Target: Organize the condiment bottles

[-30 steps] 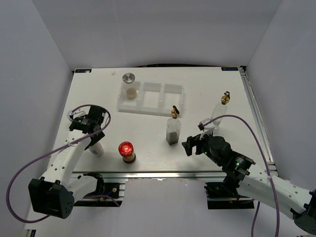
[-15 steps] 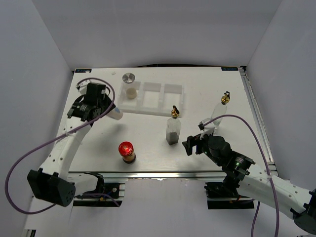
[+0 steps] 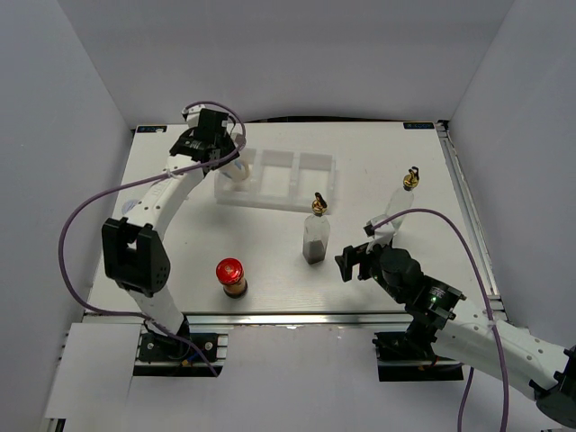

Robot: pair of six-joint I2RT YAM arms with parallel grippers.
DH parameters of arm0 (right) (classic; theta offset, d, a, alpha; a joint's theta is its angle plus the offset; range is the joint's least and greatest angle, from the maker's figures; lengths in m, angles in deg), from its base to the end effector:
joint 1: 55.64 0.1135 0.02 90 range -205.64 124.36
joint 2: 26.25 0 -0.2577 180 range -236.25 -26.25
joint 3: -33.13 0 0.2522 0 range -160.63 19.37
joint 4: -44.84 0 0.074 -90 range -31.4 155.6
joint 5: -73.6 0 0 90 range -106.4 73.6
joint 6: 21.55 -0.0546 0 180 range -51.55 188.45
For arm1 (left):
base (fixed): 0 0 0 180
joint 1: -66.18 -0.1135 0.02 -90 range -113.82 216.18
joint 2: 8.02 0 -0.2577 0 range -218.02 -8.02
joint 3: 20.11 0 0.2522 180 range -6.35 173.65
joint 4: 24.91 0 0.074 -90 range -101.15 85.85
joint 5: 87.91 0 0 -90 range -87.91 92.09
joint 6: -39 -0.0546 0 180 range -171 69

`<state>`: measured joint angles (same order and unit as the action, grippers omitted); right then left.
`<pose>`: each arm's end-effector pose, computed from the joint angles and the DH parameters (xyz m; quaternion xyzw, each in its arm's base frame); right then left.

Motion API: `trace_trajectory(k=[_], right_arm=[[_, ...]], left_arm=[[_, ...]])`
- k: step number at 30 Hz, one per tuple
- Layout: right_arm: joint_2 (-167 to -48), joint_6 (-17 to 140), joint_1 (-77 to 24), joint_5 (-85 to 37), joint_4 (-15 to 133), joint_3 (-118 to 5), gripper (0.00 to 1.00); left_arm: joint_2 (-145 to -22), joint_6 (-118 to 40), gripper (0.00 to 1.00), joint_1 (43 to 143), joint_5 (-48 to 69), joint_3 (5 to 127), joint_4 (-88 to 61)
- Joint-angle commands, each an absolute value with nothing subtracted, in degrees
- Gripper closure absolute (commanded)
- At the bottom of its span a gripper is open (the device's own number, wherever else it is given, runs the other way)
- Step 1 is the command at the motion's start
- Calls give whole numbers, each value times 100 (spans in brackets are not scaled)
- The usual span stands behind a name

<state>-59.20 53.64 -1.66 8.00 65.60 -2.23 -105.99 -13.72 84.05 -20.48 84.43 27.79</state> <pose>0.1201 0.1268 0.2253 -0.1491 0.7881 0.1818 0.5689 0.3800 -0.1005 0.3079 -0.2254 0.8843 -0.0087 0.4087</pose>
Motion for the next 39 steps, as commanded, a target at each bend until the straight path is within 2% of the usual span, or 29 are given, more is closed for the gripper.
trace_trajectory(k=[1, 12, 13, 15, 18, 19, 22, 25, 35, 39], right_arm=[[-5886, 5316, -176, 1041, 6475, -216, 11], [-6088, 5359, -185, 1085, 6492, -260, 11], [-6106, 5359, -185, 1085, 6493, -269, 11], [-6132, 5351, -176, 1102, 6493, -269, 11], [-6159, 5350, -185, 1102, 6493, -269, 11], [-6159, 5342, -185, 1102, 6501, -269, 11], [-6123, 5333, -176, 1094, 6501, -260, 11], [-6088, 5342, -185, 1032, 6493, -260, 11], [-5939, 5350, -176, 935, 6493, -251, 11], [-5886, 5333, -185, 839, 6475, -225, 11]], left_arm=[[-10662, -1567, 100, 8411, -2173, 9032, 2418], [-11700, -1822, 100, 8420, -2498, 9613, 2629], [-11770, -1848, 98, 8429, -2481, 9604, 2620], [-11832, -1857, 86, 8420, -2410, 9595, 2611], [-11920, -1883, 61, 8420, -2375, 9613, 2673], [-11929, -1892, 41, 8420, -2375, 9613, 2682], [-11964, -1901, 26, 8420, -2349, 9665, 2813], [-11938, -1892, 2, 8420, -2209, 9692, 2928], [-11130, -1989, 2, 8578, -2093, 9560, 3235], [-10314, -1770, 2, 8981, -2426, 8903, 3376]])
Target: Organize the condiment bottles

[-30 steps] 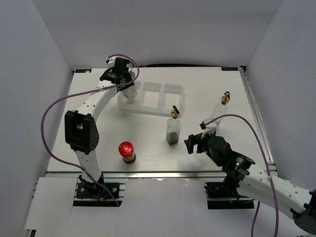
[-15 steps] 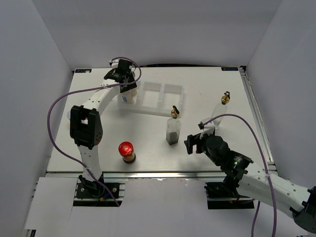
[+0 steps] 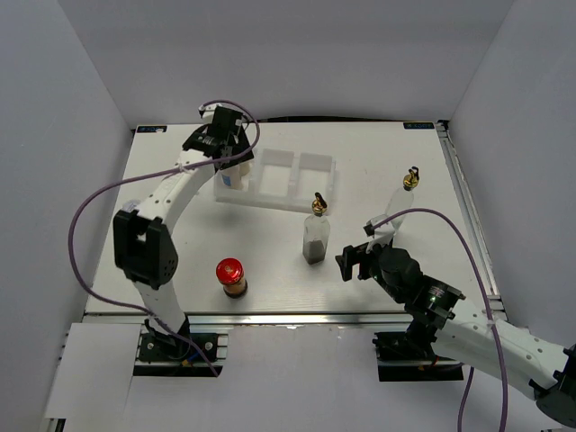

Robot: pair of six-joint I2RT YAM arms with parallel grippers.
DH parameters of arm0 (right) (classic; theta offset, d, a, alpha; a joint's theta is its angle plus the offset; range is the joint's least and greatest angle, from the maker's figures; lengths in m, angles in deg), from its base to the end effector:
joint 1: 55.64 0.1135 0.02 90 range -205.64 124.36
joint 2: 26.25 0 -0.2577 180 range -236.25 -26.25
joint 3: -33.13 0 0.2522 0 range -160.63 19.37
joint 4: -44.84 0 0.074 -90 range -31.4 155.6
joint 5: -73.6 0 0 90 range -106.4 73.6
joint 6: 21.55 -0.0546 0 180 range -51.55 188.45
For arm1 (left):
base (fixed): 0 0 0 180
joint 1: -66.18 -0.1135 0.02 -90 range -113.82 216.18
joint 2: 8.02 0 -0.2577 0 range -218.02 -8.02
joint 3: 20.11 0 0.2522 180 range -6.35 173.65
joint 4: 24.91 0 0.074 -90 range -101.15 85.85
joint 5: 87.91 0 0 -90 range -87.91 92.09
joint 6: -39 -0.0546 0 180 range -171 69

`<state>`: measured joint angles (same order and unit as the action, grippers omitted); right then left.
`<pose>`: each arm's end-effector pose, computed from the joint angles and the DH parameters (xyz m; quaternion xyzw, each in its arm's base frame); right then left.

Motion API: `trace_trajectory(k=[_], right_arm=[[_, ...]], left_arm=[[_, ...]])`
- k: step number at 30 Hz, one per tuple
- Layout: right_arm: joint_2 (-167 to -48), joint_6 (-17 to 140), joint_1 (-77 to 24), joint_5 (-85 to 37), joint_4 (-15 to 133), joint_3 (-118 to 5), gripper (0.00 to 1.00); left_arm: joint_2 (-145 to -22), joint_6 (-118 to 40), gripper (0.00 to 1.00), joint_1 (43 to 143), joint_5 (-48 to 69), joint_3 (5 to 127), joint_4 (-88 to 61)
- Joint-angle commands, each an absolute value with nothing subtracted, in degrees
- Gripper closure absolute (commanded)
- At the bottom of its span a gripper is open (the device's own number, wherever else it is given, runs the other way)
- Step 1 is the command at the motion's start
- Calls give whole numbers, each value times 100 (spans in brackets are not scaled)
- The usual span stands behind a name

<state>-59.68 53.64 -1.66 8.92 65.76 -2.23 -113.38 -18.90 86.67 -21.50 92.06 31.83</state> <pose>0.1210 0.1267 0.2238 -0.1463 0.7910 0.1729 0.5684 0.3997 -0.1260 0.2970 -0.1627 0.9078 0.0236 0.3857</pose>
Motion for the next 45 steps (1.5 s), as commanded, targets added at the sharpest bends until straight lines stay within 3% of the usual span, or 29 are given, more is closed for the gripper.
trace_trajectory(k=[1, 8, 18, 29, 39, 45], right_arm=[[-5869, 5324, -185, 812, 6466, -225, 11], [-5833, 5333, -176, 681, 6387, -199, 11], [-5860, 5324, -176, 786, 6440, -216, 11], [-6018, 5333, -185, 926, 6510, -251, 11], [-5957, 5324, -185, 1067, 6536, -251, 10], [-5957, 5315, -176, 1102, 6545, -251, 11]], left_arm=[[-10103, -1621, 2, 9052, -2541, 8701, 3376], [-8056, -1189, 2, 9299, -2314, 6679, 3182], [-7201, -1409, 2, 9422, -714, 5256, 4772], [-6541, -1382, 2, 9571, 200, 4639, 4704], [-6673, -1374, 2, 9984, 192, 4463, 4598], [-6901, -1189, 2, 10494, -467, 4638, 5045]])
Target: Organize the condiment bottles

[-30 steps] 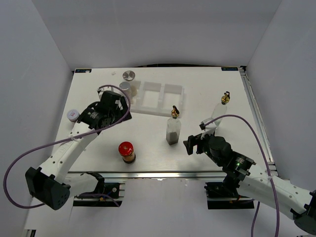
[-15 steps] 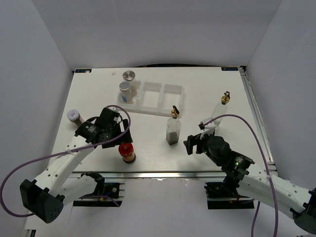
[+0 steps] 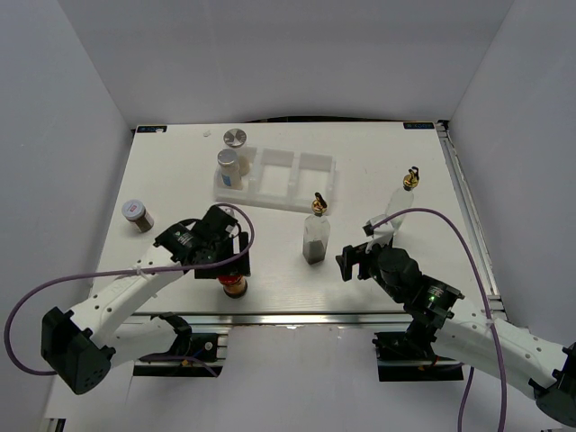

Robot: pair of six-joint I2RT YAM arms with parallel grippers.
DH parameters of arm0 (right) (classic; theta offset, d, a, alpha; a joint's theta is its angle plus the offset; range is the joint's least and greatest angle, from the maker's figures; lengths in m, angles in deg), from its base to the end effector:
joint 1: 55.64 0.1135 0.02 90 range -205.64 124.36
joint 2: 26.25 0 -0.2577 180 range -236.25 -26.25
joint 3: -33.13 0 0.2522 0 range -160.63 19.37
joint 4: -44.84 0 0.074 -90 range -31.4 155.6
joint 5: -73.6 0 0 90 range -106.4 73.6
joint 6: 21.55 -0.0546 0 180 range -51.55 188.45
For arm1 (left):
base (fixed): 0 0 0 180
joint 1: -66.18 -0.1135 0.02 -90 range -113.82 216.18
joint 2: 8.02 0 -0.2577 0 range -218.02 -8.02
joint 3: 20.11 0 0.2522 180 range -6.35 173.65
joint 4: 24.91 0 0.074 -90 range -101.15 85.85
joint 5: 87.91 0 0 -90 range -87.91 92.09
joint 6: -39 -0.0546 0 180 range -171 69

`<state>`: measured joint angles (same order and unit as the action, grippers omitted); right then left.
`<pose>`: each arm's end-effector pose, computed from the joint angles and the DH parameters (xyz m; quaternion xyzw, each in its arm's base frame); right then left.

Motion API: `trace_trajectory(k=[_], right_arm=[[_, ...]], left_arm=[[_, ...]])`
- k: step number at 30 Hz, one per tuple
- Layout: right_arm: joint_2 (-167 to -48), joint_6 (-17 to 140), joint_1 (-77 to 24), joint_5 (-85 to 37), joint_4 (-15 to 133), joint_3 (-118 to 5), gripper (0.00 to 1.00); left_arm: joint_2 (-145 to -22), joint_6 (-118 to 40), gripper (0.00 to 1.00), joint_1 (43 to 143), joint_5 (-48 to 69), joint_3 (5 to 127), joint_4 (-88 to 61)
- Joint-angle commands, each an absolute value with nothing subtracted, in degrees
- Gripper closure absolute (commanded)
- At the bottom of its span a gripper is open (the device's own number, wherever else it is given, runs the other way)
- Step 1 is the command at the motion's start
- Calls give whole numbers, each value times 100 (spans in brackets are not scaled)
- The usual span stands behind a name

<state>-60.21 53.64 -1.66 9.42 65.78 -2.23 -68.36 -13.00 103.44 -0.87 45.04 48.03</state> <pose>0.1218 0.1271 0.2224 -0.1455 0.7933 0.1670 0.5671 0.1543 -0.1138 0.2393 -0.0112 0.9815 -0.0957 0.1657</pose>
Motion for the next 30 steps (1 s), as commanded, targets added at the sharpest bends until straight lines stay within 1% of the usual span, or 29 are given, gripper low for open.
trace_trajectory(k=[1, 3, 4, 9, 10, 12, 13, 15, 16, 17, 19, 22, 26, 27, 29, 30], right_arm=[[-5956, 5315, -176, 1102, 6545, -251, 11], [-5948, 5307, -176, 1111, 6563, -251, 10], [-5939, 5298, -176, 1120, 6563, -251, 11], [-5878, 5289, -185, 1137, 6563, -234, 11], [-5877, 5289, -185, 1137, 6554, -234, 11], [-5869, 5272, -176, 1129, 6554, -242, 11], [-5860, 5263, -176, 1129, 6572, -234, 10], [-5825, 5254, -176, 1120, 6572, -225, 11], [-5816, 5254, -176, 1120, 6563, -225, 10], [-5807, 5236, -176, 1129, 6572, -207, 11], [-5728, 5193, -176, 1120, 6545, -181, 10], [-5649, 5192, -176, 1067, 6510, -163, 11], [-5579, 5175, -176, 1032, 6423, -111, 11], [-5587, 5192, -185, 997, 6396, -93, 11], [-5614, 5210, -185, 936, 6378, -102, 11], [-5631, 5210, -176, 944, 6404, -102, 10]], left_arm=[[-6936, -1154, 2, 10599, -624, 4664, 5090], [-7059, -1102, 3, 10705, -731, 4734, 5134], [-7103, -1084, 6, 10809, -836, 4761, 5151], [-7393, -1013, 38, 11188, -1100, 4998, 5213], [-7481, -1013, 42, 11284, -1127, 5094, 5196], [-7587, -1013, 53, 11346, -1197, 5226, 5187], [-7735, -1013, 63, 11381, -1232, 5314, 5213], [-7885, -1022, 74, 11426, -1459, 5744, 5318], [-7973, -1013, 86, 11461, -1565, 5928, 5353], [-8096, -1022, 92, 11470, -1671, 6304, 5319], [-8184, -1101, 97, 11470, -2039, 6649, 5109], [-8518, -1189, 100, 11470, -2908, 7264, 4695], [-9430, -1171, 100, 11470, -3674, 8160, 4554], [-9842, -1197, 100, 11470, -4267, 8641, 4571], [-10222, -1285, 100, 11426, -4798, 9127, 4545], [-10581, -1294, 100, 11278, -4914, 9617, 4519]])
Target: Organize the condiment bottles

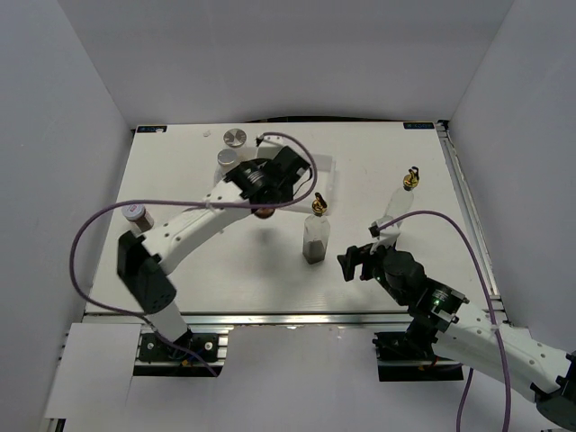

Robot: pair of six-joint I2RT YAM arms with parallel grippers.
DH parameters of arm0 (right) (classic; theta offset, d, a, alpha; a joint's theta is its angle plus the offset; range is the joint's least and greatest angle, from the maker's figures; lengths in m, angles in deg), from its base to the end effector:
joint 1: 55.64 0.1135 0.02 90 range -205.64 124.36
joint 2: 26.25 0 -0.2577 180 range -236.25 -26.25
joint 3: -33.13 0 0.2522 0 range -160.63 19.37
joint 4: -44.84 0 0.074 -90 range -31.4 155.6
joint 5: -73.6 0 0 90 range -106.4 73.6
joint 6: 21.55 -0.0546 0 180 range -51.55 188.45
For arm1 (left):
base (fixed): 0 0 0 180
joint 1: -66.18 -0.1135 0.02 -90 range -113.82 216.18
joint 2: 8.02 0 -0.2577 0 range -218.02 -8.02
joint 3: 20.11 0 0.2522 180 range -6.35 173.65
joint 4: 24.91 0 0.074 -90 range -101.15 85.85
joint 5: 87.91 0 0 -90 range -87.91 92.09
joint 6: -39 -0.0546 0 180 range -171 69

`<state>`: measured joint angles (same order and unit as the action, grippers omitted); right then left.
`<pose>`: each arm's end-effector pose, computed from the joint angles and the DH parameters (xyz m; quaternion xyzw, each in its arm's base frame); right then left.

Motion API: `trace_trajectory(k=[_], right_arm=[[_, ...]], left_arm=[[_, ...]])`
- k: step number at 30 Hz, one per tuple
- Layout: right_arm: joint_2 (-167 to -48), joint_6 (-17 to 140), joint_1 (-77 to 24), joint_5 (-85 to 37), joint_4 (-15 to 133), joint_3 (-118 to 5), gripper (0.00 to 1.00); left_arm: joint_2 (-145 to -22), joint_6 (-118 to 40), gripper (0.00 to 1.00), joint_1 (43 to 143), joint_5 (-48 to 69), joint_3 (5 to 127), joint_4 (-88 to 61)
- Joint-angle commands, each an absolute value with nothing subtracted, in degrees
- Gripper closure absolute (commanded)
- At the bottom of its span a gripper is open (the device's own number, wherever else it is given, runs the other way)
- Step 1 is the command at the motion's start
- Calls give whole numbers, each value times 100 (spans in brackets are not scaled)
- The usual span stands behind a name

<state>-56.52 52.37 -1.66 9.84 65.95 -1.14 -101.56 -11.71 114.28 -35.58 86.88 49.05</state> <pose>0.1175 0.1205 0.2248 -0.1269 0.7848 0.1826 0.5786 0.2512 -0.2300 0.3273 -0.0116 0.9189 0.0593 0.3899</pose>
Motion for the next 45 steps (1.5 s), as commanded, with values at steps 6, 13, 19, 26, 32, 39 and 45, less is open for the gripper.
trace_trajectory(k=[6, 13, 19, 26, 32, 39, 45], right_arm=[[-5623, 5157, -185, 1076, 6493, -120, 11], [-5640, 5183, -176, 1076, 6457, -111, 11], [-5702, 5184, -176, 1164, 6475, -111, 11], [-5824, 5183, -176, 1243, 6501, -146, 11], [-5825, 5175, -176, 1269, 6528, -155, 11], [-5781, 5183, -185, 1260, 6519, -154, 11], [-5895, 5227, -185, 1269, 6537, -181, 11]], left_arm=[[-11620, -2102, 100, 10768, -4063, 10867, 3816], [-12280, -2384, 100, 10161, -3281, 11485, 3115], [-12553, -2648, 100, 9984, -2867, 11467, 2727], [-12878, -2894, 100, 9818, -2279, 11484, 2304], [-13229, -2903, 100, 9721, -2183, 11599, 2128], [-13546, -2780, 96, 9528, -2076, 11476, 1821], [-13634, -2841, 38, 9501, -2156, 11485, 1592]])
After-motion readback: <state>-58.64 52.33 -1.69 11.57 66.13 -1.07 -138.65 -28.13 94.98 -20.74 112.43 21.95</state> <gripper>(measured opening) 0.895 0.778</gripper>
